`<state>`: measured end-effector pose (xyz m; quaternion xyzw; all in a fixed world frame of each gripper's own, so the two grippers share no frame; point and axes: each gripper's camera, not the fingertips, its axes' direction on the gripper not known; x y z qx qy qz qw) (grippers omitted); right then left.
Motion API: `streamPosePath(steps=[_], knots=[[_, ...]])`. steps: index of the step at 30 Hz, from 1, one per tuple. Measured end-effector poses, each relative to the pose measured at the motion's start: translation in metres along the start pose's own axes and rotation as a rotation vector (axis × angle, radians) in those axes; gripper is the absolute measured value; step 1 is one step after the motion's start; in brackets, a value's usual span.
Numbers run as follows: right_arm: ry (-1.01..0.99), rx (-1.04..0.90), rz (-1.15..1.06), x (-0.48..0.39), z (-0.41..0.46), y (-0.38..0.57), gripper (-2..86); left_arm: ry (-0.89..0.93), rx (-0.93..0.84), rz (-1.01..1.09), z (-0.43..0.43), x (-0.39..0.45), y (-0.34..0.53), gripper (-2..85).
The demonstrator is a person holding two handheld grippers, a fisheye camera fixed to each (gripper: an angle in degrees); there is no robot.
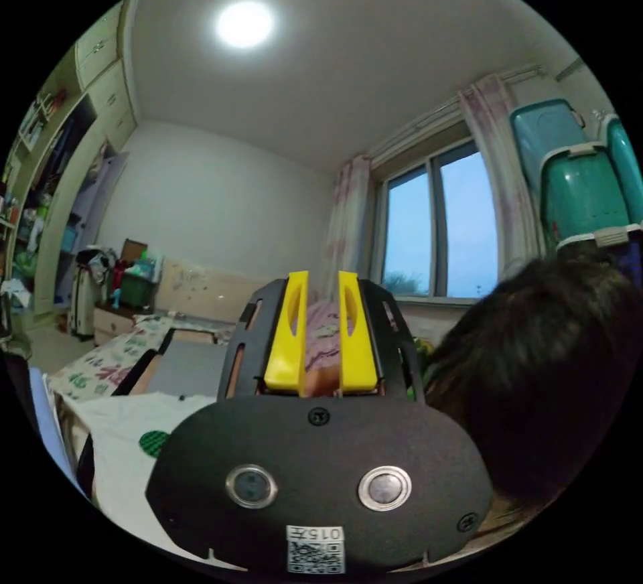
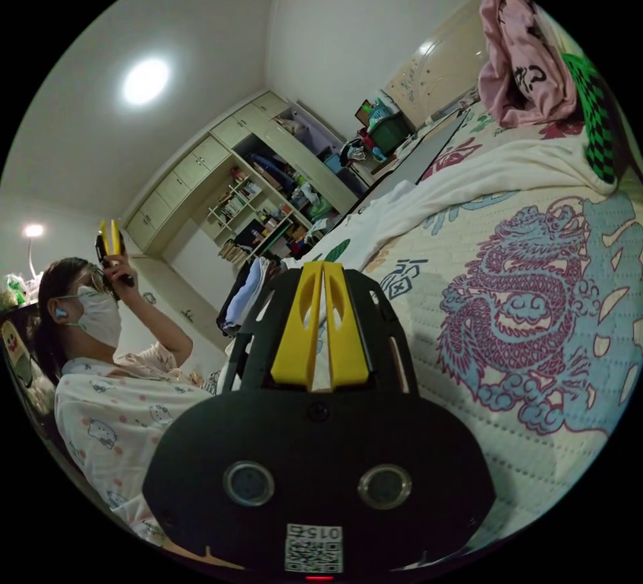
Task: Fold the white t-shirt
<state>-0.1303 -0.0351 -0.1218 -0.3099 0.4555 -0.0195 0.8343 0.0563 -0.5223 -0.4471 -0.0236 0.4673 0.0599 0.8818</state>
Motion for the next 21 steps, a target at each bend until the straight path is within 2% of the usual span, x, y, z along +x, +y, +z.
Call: streamPosePath(steps=[4,12,17,21], knots=[[0.005,-0.005,0.013,-0.031,-0.009,-0.009,-0.4,0.038,0.078,0.037,-0.042,0.024,-0.024,2.6],[0.013,-0.009,0.033,-0.079,-0.016,-0.015,-0.4,0.023,0.424,0.255,-0.194,0.103,-0.014,-0.6],[0.022,-0.005,0.034,-0.107,-0.012,-0.011,-0.5,0.061,0.419,0.255,-0.212,0.116,0.024,-0.8],[0.045,0.009,0.041,-0.121,-0.006,-0.006,-0.5,-0.032,0.462,0.186,-0.195,0.11,0.05,-0.9]])
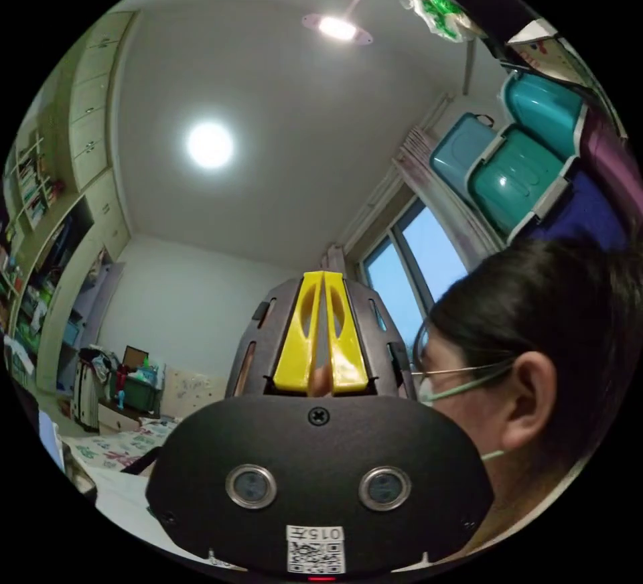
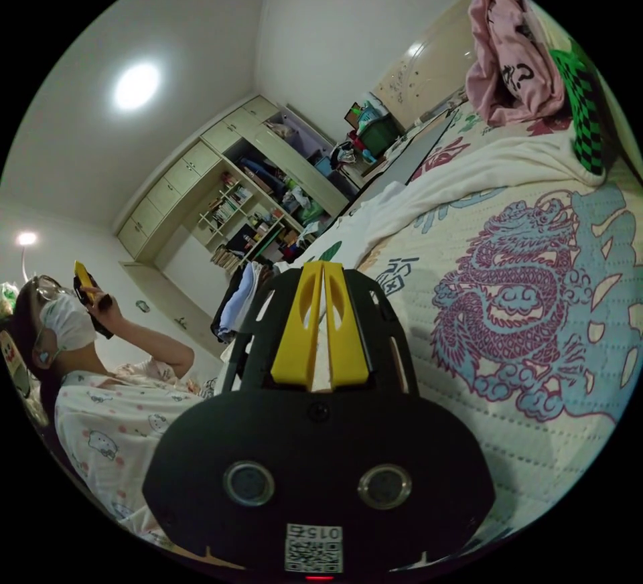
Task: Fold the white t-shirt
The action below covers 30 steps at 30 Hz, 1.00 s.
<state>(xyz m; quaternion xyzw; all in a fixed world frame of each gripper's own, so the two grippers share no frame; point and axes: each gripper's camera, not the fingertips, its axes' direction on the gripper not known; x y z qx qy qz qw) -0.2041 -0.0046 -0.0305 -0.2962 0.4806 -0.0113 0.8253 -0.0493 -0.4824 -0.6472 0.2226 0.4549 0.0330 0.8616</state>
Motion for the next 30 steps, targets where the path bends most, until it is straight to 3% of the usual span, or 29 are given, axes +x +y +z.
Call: streamPosePath(steps=[4,11,15,18,19,20,23,30], knots=[[-0.014,0.005,0.019,-0.004,0.015,0.007,-0.4,0.068,-0.114,-0.042,0.016,0.012,0.029,-0.9],[-0.025,-0.001,0.008,-0.007,0.063,0.019,0.0,0.109,-0.077,-0.132,0.008,0.017,0.081,-0.9],[0.016,0.089,-0.086,-0.021,0.077,0.025,1.5,0.113,-0.15,-0.188,0.008,0.01,0.128,-0.9],[0.205,0.291,-0.169,-0.053,0.066,0.026,4.1,0.07,-0.212,-0.147,0.012,-0.003,0.176,-0.9],[0.365,0.344,-0.164,-0.068,0.067,0.022,5.2,0.06,-0.242,-0.133,0.018,-0.006,0.187,-0.9],[0.563,0.368,-0.124,-0.078,0.072,0.01,6.1,0.03,-0.334,-0.127,0.035,-0.014,0.215,-0.9],[0.905,0.424,-0.073,-0.078,0.095,-0.033,10.4,-0.041,-0.64,-0.088,0.095,-0.029,0.308,-0.8],[1.035,0.452,0.112,0.055,0.186,-0.076,13.5,-0.023,-1.194,-0.101,0.166,-0.025,0.58,0.3]])
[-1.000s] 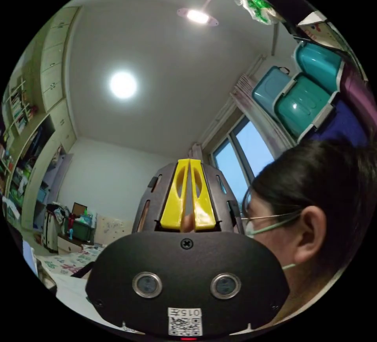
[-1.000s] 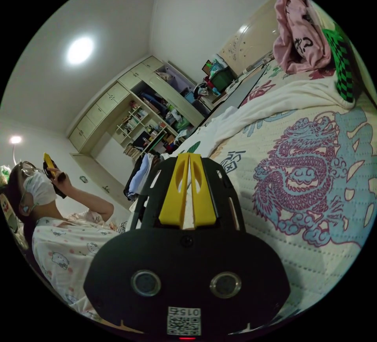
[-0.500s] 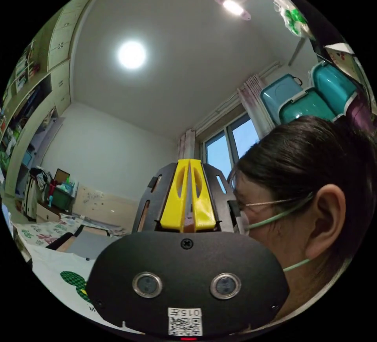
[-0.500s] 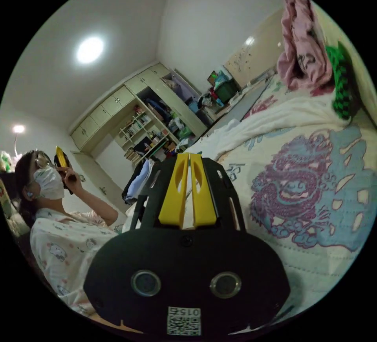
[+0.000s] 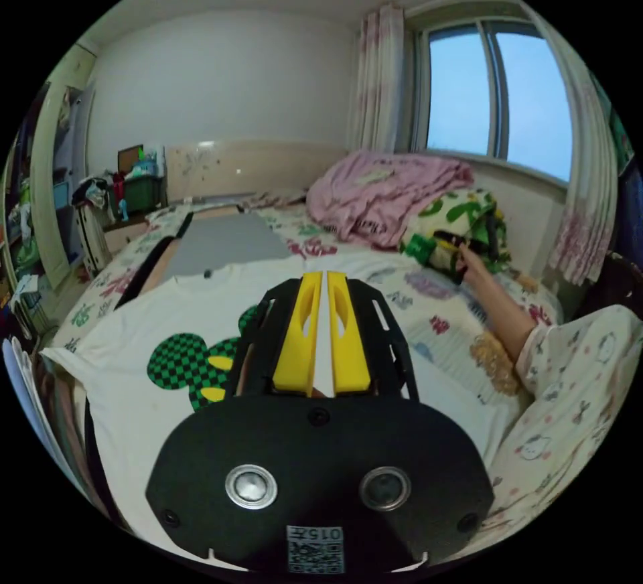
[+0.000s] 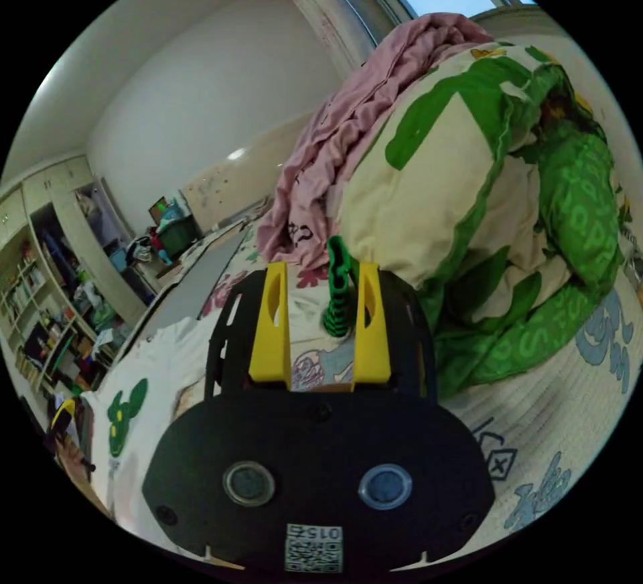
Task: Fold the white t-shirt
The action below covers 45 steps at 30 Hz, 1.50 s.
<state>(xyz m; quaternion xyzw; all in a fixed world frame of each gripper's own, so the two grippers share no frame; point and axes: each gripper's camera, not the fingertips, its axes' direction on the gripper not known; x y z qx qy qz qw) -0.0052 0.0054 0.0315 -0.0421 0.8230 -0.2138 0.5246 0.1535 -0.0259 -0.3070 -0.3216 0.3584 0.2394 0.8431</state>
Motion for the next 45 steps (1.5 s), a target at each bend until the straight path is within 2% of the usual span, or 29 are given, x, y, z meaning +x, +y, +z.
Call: streamPosePath(steps=[4,5,10,13,15,19,21,23,25,28,30,36,39,42,45], knots=[[0.188,0.035,-0.129,-0.033,0.057,0.041,5.8,0.006,-0.139,0.011,0.087,0.024,0.039,0.8],[0.164,0.043,-0.115,-0.032,0.059,0.046,2.7,0.024,-0.172,0.023,0.107,0.034,0.05,0.9],[0.037,0.046,-0.051,-0.034,0.063,0.065,-0.1,0.054,-0.21,0.043,0.143,0.07,0.067,1.1],[-0.218,0.143,-0.162,-0.065,0.047,0.086,-0.3,0.074,-0.159,0.0,0.145,0.079,0.084,1.4],[-0.253,0.147,-0.238,-0.096,0.043,0.097,-0.1,0.112,-0.074,-0.04,0.136,0.083,0.102,1.8],[-0.035,0.242,-0.379,-0.137,0.051,0.135,3.4,0.127,-0.009,-0.118,0.131,0.086,0.125,2.9],[0.045,0.227,-0.331,-0.116,0.075,0.141,8.2,0.146,-0.017,-0.153,0.137,0.093,0.134,4.4],[0.076,0.083,-0.259,-0.084,0.124,0.141,12.0,0.157,-0.014,-0.158,0.138,0.102,0.141,5.1],[0.175,-0.001,-0.303,-0.083,0.163,0.152,11.9,0.161,-0.01,-0.157,0.138,0.113,0.147,5.4],[0.278,-0.112,-0.365,-0.078,0.219,0.178,8.0,0.162,-0.007,-0.161,0.137,0.13,0.156,5.6],[0.258,-0.152,-0.381,-0.069,0.231,0.185,6.5,0.173,-0.003,-0.173,0.136,0.141,0.163,5.6],[0.153,-0.069,-0.293,-0.011,0.203,0.2,3.7,0.199,0.001,-0.208,0.129,0.165,0.177,5.6],[0.03,0.019,-0.311,-0.008,0.162,0.211,2.8,0.203,-0.001,-0.215,0.124,0.178,0.182,5.7],[-0.18,0.076,-0.4,-0.038,0.105,0.232,2.3,0.205,0.0,-0.225,0.118,0.191,0.185,5.9],[-0.489,0.066,-0.546,-0.086,0.059,0.285,2.2,0.204,-0.004,-0.231,0.111,0.203,0.187,6.9]])
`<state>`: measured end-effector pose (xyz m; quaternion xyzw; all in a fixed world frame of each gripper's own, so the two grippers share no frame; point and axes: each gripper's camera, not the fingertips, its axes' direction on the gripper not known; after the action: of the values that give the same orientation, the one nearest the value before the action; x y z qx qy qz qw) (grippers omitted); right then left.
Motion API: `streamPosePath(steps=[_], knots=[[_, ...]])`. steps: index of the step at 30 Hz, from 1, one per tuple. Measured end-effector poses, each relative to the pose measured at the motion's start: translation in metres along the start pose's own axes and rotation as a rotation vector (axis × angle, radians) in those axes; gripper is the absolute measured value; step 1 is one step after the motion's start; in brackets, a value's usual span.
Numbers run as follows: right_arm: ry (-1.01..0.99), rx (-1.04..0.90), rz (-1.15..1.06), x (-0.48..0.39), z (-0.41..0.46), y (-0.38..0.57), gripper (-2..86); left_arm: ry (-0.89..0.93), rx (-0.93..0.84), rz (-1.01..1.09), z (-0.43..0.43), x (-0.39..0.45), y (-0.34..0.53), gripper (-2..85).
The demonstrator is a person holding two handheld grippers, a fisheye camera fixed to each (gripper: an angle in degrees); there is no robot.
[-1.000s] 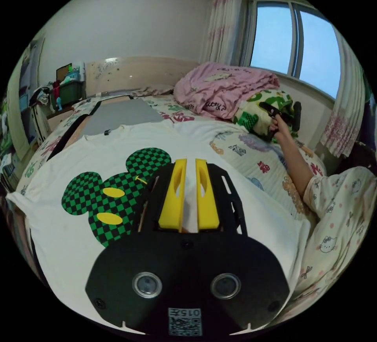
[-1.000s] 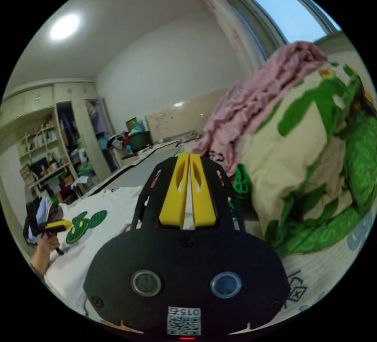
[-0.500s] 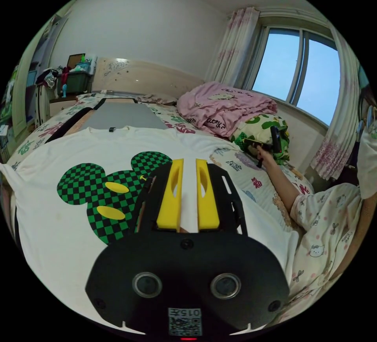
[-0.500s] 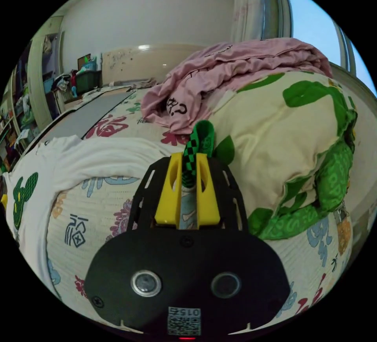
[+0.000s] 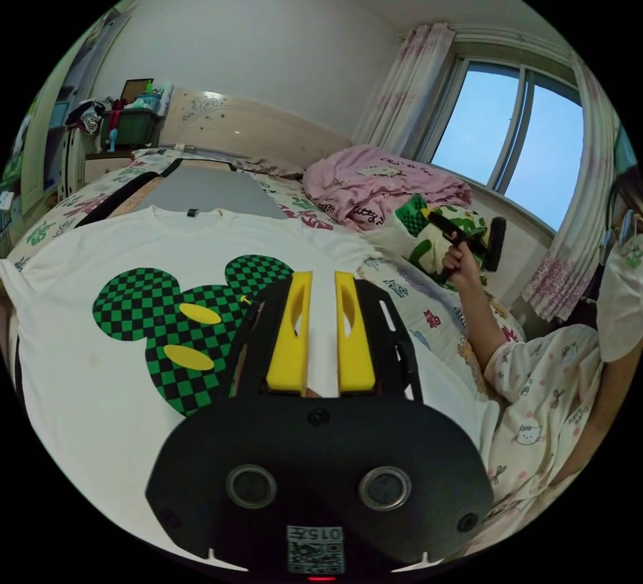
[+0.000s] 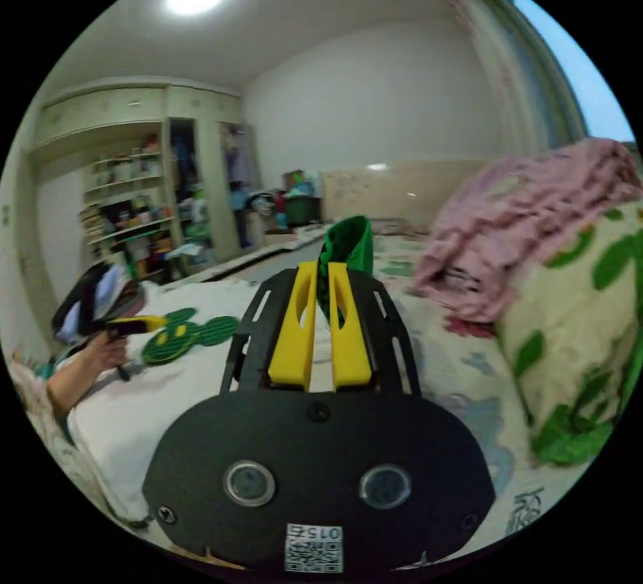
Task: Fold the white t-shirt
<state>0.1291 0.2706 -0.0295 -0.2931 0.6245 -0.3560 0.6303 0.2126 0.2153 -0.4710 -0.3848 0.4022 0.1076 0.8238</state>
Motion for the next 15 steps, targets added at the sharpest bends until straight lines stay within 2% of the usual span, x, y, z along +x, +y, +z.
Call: streamPosePath(steps=[2,5,8,11,15], knots=[[-0.257,-0.098,-0.103,-0.06,0.012,0.028,2.0,0.012,-0.006,0.011,-0.002,0.009,0.002,8.2],[-0.473,-0.281,-0.192,-0.112,0.032,0.076,1.7,0.049,-0.029,0.013,-0.003,0.022,0.004,10.4],[-0.565,-0.359,-0.297,-0.135,0.027,0.118,1.2,0.086,-0.05,0.015,-0.006,0.033,0.005,11.8],[-0.563,-0.334,-0.358,-0.133,0.003,0.14,0.6,0.097,-0.05,0.03,-0.014,0.045,0.006,11.8],[-0.584,-0.276,-0.328,-0.108,-0.02,0.153,0.2,0.114,-0.076,0.094,-0.026,0.066,0.004,11.0]])
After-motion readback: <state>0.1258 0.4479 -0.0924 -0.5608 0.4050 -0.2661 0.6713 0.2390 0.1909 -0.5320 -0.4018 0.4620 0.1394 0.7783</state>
